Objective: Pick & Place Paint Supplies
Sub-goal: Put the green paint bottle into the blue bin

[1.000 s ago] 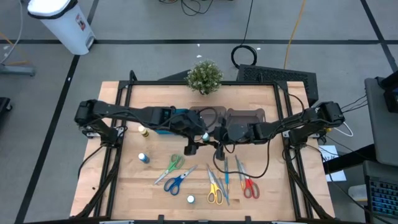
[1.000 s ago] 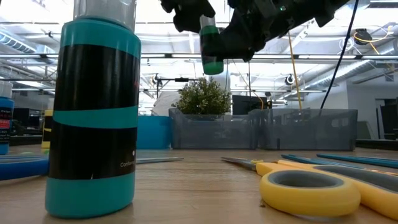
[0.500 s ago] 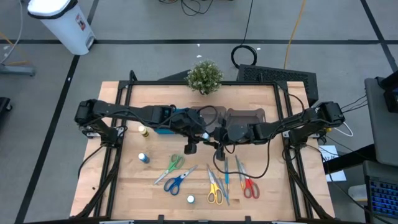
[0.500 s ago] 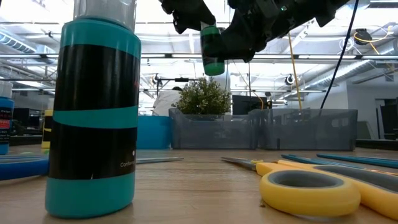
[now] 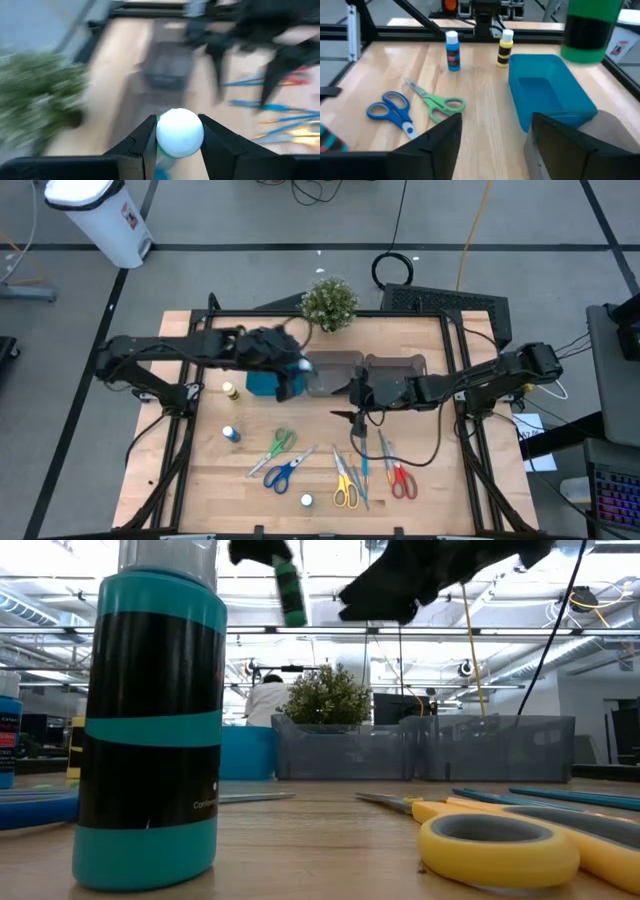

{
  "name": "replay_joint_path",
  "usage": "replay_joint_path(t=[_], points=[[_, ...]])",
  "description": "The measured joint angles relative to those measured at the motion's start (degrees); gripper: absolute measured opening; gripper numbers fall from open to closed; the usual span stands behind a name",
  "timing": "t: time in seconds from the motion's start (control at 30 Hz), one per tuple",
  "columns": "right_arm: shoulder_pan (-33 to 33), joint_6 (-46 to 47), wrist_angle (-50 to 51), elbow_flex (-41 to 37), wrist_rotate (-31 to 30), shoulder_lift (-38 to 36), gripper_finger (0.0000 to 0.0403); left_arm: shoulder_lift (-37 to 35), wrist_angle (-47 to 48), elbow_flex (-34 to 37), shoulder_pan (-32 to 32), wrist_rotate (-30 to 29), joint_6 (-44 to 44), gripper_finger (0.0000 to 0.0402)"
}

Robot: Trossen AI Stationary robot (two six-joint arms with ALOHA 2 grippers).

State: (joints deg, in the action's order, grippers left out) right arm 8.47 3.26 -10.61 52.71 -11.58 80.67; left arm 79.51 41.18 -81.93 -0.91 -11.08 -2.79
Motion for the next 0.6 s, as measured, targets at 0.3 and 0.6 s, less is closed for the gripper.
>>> replay_joint_path(t=[0.3,0.6], points=[[-0.1,3.6,3.5,0.1,-0.2,-3.7,0.0258,-9.5,2.2,9.6,-3.9,-2.8,-4.0,0.0124],[0.0,3.6,3.7,0.0,-0.3,-4.1,0.0252,-14.1,-12.3,29.0,-11.2,0.6,-9.4,0.0124]])
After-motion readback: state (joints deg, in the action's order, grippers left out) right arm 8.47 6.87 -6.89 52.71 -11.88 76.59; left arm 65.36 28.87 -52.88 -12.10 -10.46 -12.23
